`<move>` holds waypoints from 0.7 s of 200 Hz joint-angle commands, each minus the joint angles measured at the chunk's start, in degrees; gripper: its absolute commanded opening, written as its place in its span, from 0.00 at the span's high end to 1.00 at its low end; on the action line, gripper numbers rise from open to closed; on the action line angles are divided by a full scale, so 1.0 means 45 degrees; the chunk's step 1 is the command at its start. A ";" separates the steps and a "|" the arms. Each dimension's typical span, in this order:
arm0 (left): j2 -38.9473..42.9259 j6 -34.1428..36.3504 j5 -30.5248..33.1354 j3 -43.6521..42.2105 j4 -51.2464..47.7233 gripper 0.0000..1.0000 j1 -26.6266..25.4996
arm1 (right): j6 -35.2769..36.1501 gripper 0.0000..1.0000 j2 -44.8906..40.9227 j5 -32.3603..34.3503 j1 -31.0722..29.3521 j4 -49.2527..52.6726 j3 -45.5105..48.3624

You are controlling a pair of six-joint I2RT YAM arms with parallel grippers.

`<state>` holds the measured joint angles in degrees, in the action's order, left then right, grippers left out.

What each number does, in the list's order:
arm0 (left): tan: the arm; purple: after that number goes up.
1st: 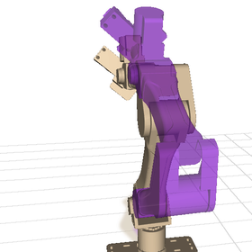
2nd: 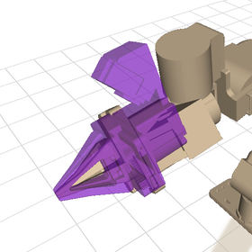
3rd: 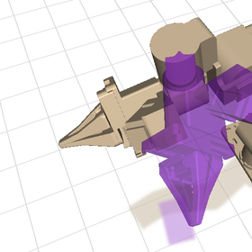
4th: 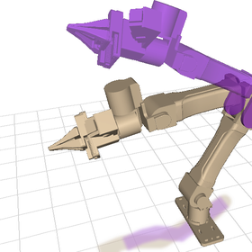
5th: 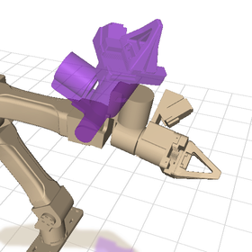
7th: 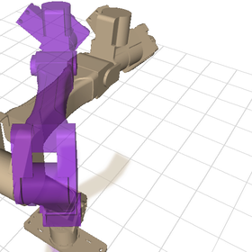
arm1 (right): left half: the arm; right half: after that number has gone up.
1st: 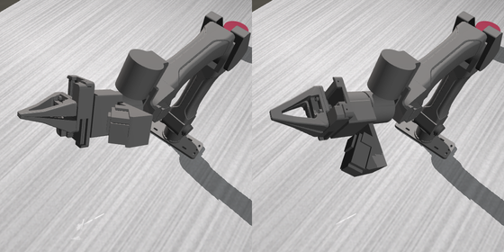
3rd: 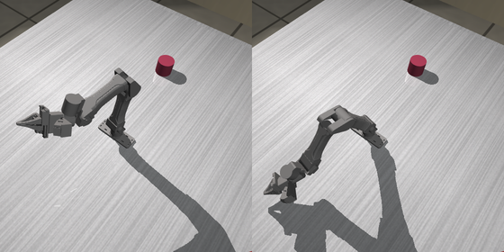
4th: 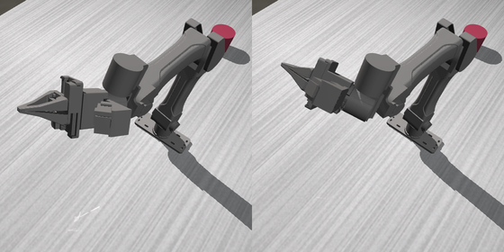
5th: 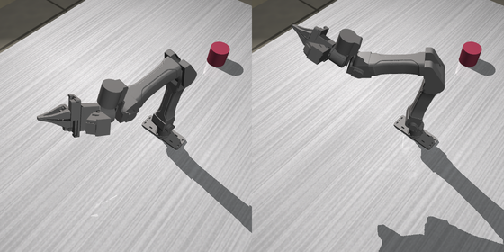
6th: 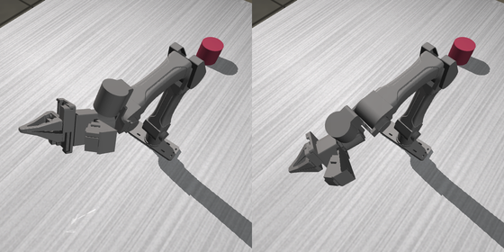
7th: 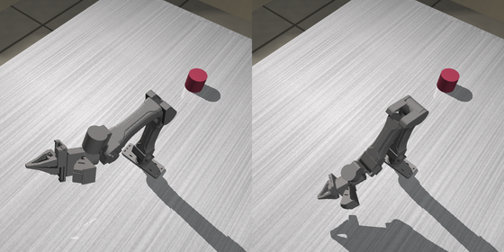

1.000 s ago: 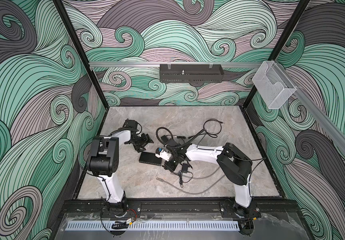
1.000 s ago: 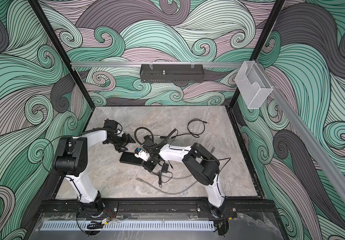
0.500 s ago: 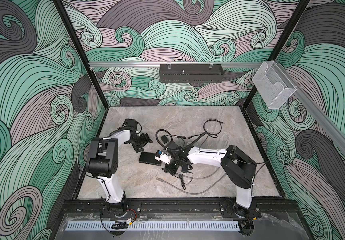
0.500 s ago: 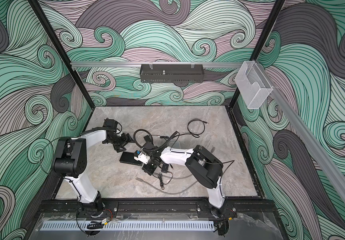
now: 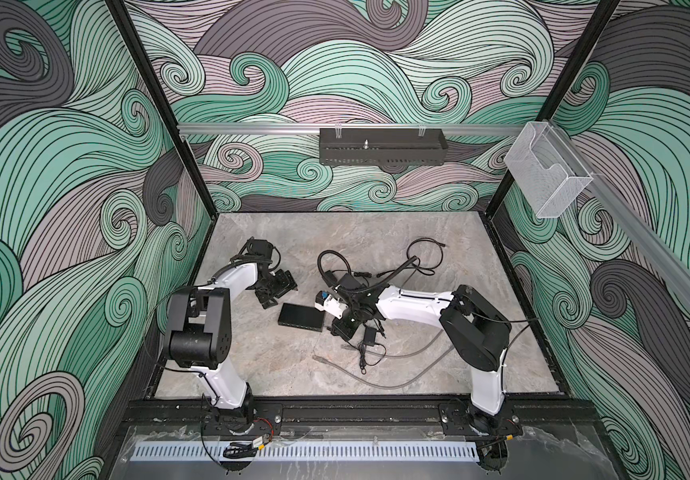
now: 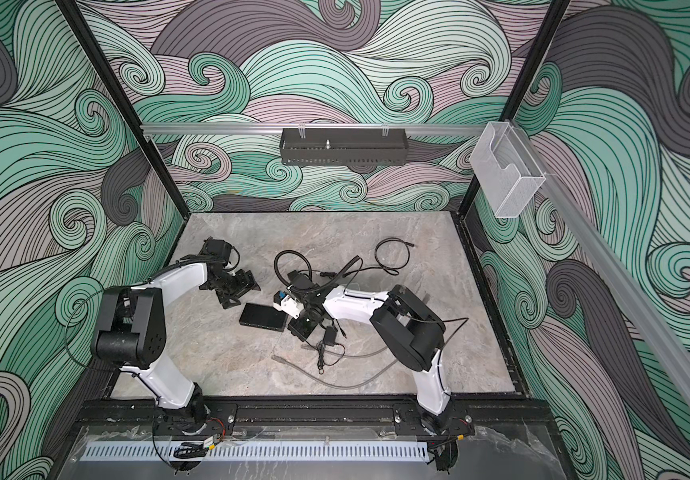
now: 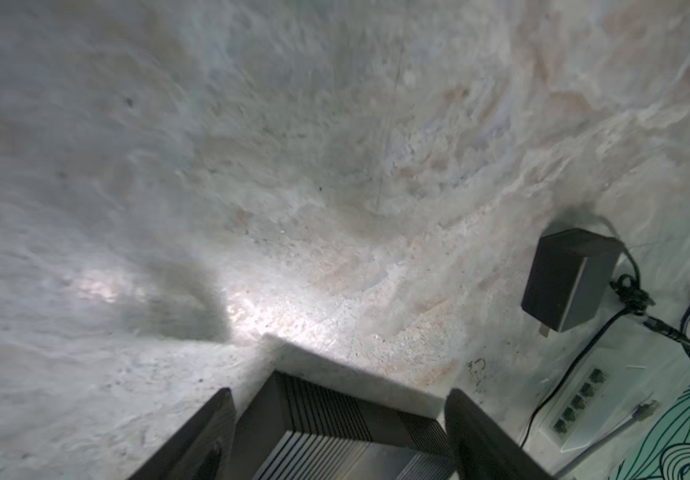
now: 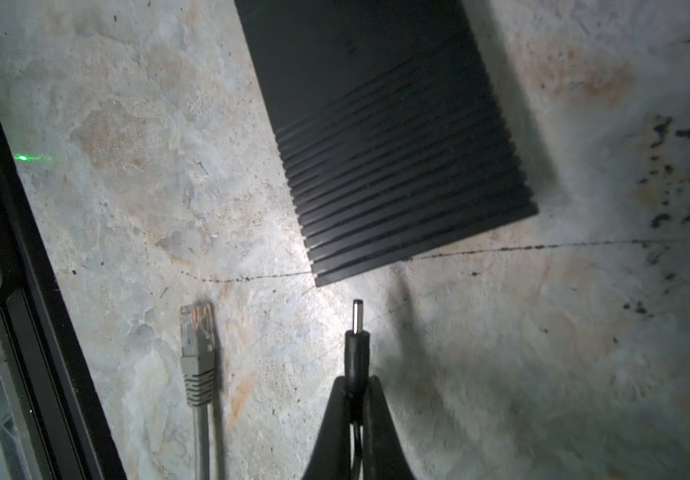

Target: Insert the plug into the switch port

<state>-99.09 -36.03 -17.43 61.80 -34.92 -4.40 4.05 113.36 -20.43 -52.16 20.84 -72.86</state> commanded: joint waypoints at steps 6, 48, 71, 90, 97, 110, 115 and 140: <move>-0.0467 0.0067 -0.0844 0.0293 0.0161 0.18 -0.0366 | -0.0197 1.00 0.0523 -0.0295 -0.0067 0.0129 -0.0539; -0.0805 0.0273 -0.1570 0.0573 0.0236 0.19 -0.0532 | -0.0256 1.00 0.0801 -0.0442 -0.0369 0.0076 -0.0838; -0.0836 0.0368 -0.1675 0.0602 0.0281 0.19 -0.0747 | -0.0294 1.00 0.0747 -0.0379 -0.0607 0.0038 -0.0852; -0.0819 0.0408 -0.1603 0.0602 0.0231 0.19 -0.0793 | -0.0324 1.00 0.0624 -0.0188 -0.0638 0.0115 -0.0768; -0.0800 0.0462 -0.1516 0.0632 0.0151 0.19 -0.0798 | -0.0325 1.00 0.0564 -0.0072 -0.0633 0.0108 -0.0672; -0.0735 0.0654 -0.1163 0.0750 -0.0148 0.19 -0.0786 | -0.0315 1.00 0.0464 0.0092 -0.0616 0.0129 -0.0474; -0.0706 0.0789 -0.0970 0.0820 -0.0339 0.19 -0.0798 | -0.0330 1.00 0.0425 0.0165 -0.0601 0.0120 -0.0406; -0.0415 0.1387 0.0260 0.1021 -0.1314 0.19 -0.0790 | -0.0500 1.00 0.0138 0.0473 -0.0482 0.0018 0.0188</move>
<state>-102.24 -33.01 -20.84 64.16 -35.00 -7.40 2.72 115.46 -20.78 -55.13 21.71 -74.43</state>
